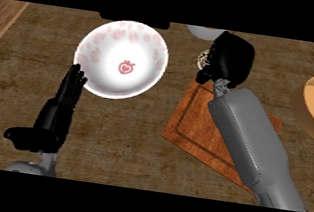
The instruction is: Pick the cupcake from the cutting board and place it in the pot
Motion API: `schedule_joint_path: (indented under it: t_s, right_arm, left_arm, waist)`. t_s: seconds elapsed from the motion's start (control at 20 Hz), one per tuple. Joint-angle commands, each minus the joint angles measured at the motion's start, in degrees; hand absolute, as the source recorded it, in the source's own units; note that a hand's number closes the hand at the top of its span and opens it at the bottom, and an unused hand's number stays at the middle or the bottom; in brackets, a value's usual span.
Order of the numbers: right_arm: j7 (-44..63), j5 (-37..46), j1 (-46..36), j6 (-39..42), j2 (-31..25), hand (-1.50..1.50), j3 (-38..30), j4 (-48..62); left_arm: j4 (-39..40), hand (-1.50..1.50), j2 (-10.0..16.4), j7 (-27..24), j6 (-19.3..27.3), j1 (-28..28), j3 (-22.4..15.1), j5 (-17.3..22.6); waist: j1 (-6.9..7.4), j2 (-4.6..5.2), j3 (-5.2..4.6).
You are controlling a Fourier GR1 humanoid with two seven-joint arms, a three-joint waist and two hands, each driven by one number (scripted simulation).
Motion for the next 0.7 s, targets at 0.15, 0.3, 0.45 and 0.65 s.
schedule_joint_path:
  t_s: [0.15,0.3,0.45,0.65]
  right_arm:
    - [3.6,7.2,-13.0,-2.7,-1.0,1.50,-2.2,9.4]
    - [8.9,10.0,-14.9,-1.2,0.6,1.50,-2.5,10.8]
    - [9.1,10.0,-15.5,-0.1,-3.4,1.50,-5.0,8.9]
    - [6.9,10.4,-13.7,-1.5,-7.5,1.50,-7.7,9.7]
  left_arm:
    - [-1.7,0.00,1.7,2.8,-0.8,-0.6,1.8,0.4]
    - [-0.8,0.00,-1.2,1.3,1.1,1.3,0.2,-0.9]
    - [1.8,0.00,1.8,-1.1,-2.4,0.9,4.1,1.6]
    - [1.9,0.00,-1.4,-2.4,0.1,2.1,1.6,-0.9]
  waist:
    - [-1.53,-0.52,-0.01]
    - [-1.98,-0.61,-0.01]
    - [-2.51,-0.70,-0.02]
    - [-2.57,-0.66,0.00]
